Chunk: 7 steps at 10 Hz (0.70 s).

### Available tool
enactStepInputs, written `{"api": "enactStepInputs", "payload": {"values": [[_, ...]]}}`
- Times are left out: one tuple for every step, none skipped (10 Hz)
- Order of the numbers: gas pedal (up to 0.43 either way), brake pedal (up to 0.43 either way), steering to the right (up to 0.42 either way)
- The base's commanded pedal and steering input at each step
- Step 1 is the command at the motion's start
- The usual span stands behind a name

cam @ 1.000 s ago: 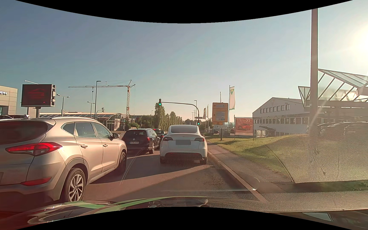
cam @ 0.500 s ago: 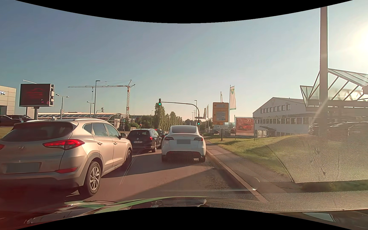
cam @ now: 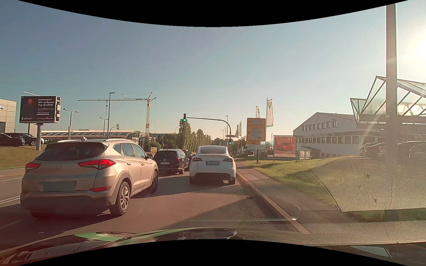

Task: Follow the waypoints while adhering to traffic rules and regulations

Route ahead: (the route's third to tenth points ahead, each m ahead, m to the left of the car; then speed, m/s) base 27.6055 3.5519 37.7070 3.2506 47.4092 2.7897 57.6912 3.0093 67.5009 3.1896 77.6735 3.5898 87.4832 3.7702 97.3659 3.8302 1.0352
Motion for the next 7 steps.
{"api": "enactStepInputs", "payload": {"values": [[0.0,0.0,0.0],[0.0,0.0,0.0],[0.0,0.0,0.0],[0.0,0.0,0.0],[0.0,0.0,0.0],[0.0,0.0,0.0],[0.0,0.0,0.0]]}}
